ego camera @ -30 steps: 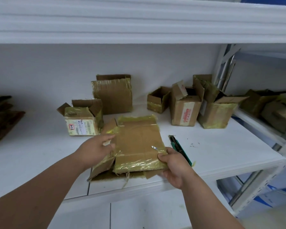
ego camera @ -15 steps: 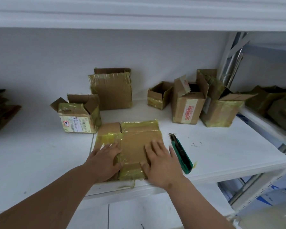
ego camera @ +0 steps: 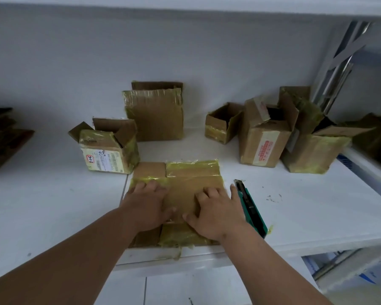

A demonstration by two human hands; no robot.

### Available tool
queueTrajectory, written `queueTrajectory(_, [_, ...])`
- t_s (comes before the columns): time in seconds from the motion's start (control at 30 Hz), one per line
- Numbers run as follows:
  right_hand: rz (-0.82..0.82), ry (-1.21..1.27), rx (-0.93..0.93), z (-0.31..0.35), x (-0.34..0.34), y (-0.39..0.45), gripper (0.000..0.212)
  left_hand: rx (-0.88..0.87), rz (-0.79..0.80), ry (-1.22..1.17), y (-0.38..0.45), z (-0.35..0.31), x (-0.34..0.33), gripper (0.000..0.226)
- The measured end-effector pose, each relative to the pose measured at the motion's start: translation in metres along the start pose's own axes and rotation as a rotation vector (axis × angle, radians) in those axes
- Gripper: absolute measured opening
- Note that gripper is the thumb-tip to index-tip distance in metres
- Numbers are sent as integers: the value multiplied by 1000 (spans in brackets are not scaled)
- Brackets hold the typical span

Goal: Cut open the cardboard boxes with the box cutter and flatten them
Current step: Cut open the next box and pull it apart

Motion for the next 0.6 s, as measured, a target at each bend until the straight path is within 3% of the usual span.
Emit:
queueTrajectory(0.07, [-73,56,-17,-1,3,7,75,18,0,-36,4,0,-1,71])
queueTrajectory(0.23, [96,33,20,-4,-17,11,80,39,84,-109,7,5,-22,79])
queueTrajectory(0.4, [-60,-20,35,4,7,48,73,82,2,-67,27,16,-4,87])
queueTrajectory(0.5, [-26,50,57,2,-12,59,81,23,-11,42,35,12,-6,77])
queueTrajectory(0.6, [39,87,35,-8,-30,67,82,-21,1,15,39,5,-20,103])
Point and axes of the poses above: each hand's wrist, its own y-axis towards the middle knuckle, its own x-axis out of the back of the hand, z = x × y, the point moved 6 cm from there along y, towards the middle knuckle, and after that the axes turned 13 degrees about -z, right-handed, at the moved point
